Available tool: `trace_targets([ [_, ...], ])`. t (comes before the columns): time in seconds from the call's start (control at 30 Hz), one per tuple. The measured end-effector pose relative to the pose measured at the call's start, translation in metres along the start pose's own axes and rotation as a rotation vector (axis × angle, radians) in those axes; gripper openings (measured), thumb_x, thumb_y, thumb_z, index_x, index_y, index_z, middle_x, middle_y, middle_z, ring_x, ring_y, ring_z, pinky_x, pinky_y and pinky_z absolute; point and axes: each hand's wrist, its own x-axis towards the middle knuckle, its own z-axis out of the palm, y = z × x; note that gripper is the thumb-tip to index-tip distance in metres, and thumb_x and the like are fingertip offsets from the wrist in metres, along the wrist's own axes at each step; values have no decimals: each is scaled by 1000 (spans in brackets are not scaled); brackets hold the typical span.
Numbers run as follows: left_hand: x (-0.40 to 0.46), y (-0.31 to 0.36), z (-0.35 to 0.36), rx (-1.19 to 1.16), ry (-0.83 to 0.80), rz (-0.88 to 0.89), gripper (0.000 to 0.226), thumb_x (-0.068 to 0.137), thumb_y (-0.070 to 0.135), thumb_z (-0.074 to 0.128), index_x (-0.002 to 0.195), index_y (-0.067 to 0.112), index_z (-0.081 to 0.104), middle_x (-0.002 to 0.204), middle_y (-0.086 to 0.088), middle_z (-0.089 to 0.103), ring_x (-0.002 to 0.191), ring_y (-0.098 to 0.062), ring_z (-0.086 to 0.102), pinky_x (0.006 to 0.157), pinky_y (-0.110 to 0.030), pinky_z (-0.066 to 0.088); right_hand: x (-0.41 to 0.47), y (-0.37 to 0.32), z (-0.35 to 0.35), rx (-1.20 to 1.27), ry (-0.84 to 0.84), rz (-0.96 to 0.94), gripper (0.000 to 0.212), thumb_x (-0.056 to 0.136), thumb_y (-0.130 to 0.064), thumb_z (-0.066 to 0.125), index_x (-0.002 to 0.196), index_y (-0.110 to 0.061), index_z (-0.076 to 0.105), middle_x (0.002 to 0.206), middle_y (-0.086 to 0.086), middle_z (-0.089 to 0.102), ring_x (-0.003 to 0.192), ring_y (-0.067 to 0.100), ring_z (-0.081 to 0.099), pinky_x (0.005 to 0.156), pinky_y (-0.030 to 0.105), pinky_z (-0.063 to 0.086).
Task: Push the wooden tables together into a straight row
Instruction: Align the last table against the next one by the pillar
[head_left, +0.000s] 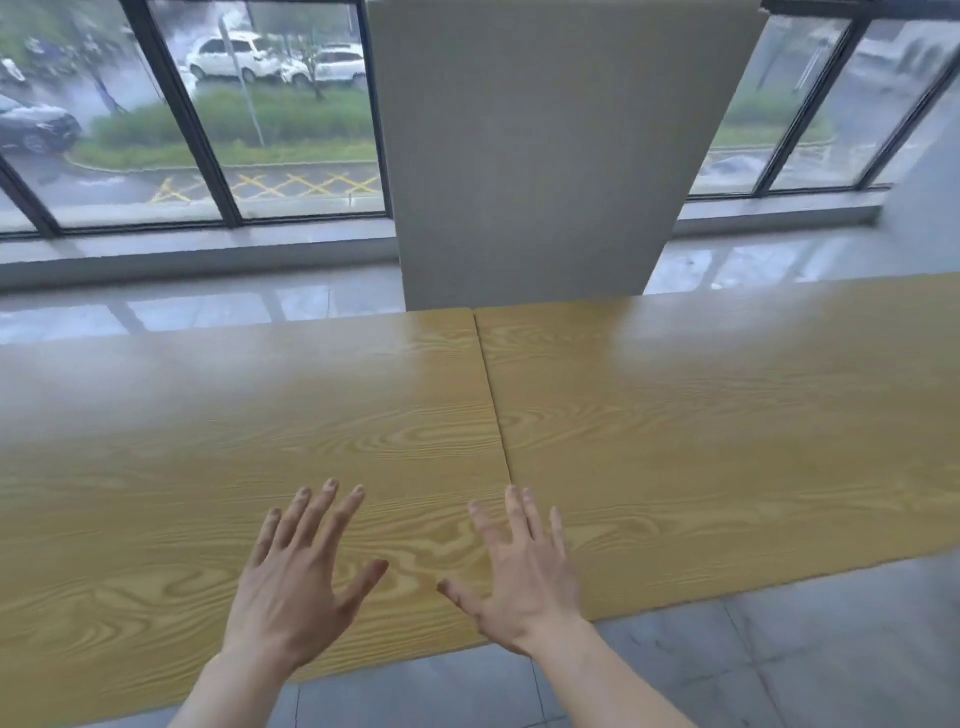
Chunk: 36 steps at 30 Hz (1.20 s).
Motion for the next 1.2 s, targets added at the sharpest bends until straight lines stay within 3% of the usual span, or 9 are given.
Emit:
trace_targets([
  [0.17,22,-18,55,-60,-23,65,87,84,87,14,159,46,-2,171,10,-2,157,-15,-11,128,-42,-4,23,-19,40,20,27,48,94,84,-91,15,162,-41,-4,170,13,-17,154,25,-27,125,52,-11],
  [0.33,16,-28,117,-90,-105,104,85,87,83,26,160,41,15,172,3,9,158,-21,-3,127,-50,8,37,-32,86,6,67,49,79,94,-81,11,159,-44,-15,167,13,-28,150,24,-34,125,51,-11],
  [0.43,16,-28,137,-66,-83,115,83,89,78,34,160,36,25,171,-1,17,159,-25,4,125,-55,14,38,-31,101,-3,131,44,76,98,-77,13,160,-42,-14,167,14,-27,152,26,-30,125,53,-8],
  [0.63,16,-30,147,-18,-36,104,86,88,79,36,161,37,21,172,0,13,159,-26,5,125,-55,14,40,-30,111,25,197,49,77,99,-75,24,163,-39,0,171,17,-10,157,31,-13,122,56,3],
  [1.2,11,-29,150,8,-22,113,85,89,78,34,161,36,20,171,1,14,159,-26,5,124,-56,16,37,-28,123,6,227,55,79,98,-75,31,163,-37,8,172,17,-3,158,33,-4,121,56,9],
])
